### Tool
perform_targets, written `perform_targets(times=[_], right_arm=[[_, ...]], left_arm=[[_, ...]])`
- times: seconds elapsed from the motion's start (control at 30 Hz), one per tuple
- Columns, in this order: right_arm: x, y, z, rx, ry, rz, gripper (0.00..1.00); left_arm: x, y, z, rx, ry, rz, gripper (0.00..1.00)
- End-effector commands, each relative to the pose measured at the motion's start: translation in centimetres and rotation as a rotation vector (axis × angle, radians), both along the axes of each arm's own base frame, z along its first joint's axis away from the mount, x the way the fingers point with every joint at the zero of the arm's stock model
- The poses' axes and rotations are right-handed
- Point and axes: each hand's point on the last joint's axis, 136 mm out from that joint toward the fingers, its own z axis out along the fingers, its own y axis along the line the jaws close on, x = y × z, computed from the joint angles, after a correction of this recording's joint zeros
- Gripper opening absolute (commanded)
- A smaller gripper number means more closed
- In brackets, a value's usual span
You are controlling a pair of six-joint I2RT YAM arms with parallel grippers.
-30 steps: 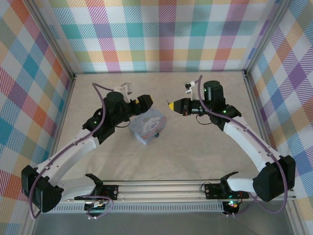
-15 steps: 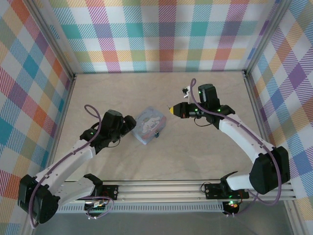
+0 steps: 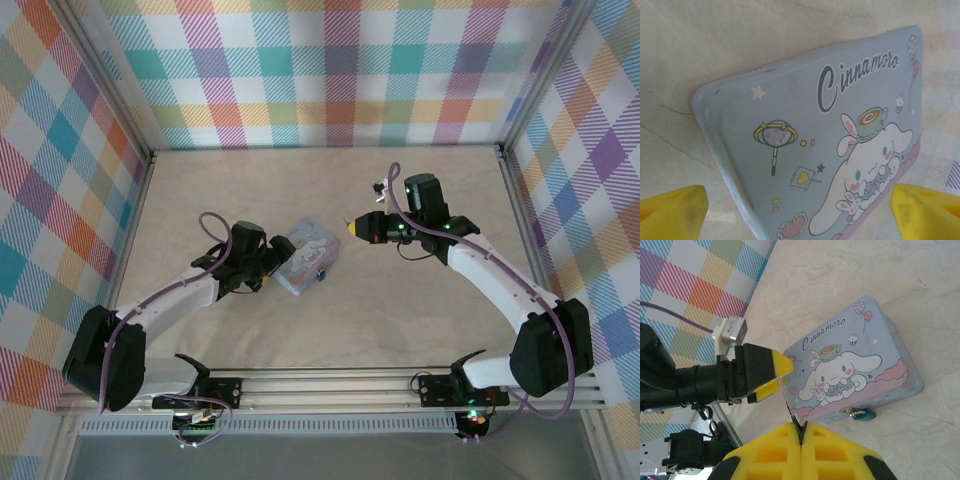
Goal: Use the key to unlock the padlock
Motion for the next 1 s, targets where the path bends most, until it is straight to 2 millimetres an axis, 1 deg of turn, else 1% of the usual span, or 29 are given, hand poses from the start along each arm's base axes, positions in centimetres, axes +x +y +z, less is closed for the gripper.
perform_targets(times=[0.0,0.1,0.23,0.33,0.5,0.63,0.67,0.73,0.9,0.97], right_arm=[[-0.1,-0.2,0.4,-0.008,-0.021,0.004,0.01],[0.0,-0.1,0.3,-0.008,-0.019,0.005,0.01],[0.0,-0.1,0.3,-0.008,-0.018,0.008,0.01],[0.0,-0.2,0.4,-0.012,-0.020,0.006,0.01],[-0.1,-0.4,0.5,-0.025,-0.024,0.003,0.01],[-0.1,-0.5,0.4,-0.030,-0.025,-0.002,0.01],[-0.2,-0.5,0.4,-0.031,-0.024,0.000,0.01],[-0.2,-0.5,0.3,-0.033,-0.023,-0.001,0.01],[-0.5,-0.7,0.3,-0.039,-0.022,-0.003,0.01],[-0.6,-0.8,0.3,-0.041,-0.026,-0.003,0.01]], left_arm=[[0.6,-0.6,-0.2,-0.036,0.015,-0.004,0.94],[0.7,-1.0,-1.0,-0.041,0.030,-0.015,0.94],[1.0,-1.3,-1.5,-0.022,0.031,-0.055,0.91],[0.7,-1.5,-2.0,0.025,0.048,-0.120,0.86],[-0.3,-1.3,-3.4,0.068,0.086,-0.180,0.77],[-1.1,-0.8,-4.7,0.125,0.129,-0.233,0.67],[-1.7,-0.6,-5.2,0.145,0.158,-0.249,0.65],[-2.1,-0.4,-5.6,0.167,0.174,-0.278,0.62],[-2.7,0.3,-6.1,0.254,0.198,-0.378,0.56],[-2.6,0.4,-6.2,0.283,0.203,-0.419,0.54]])
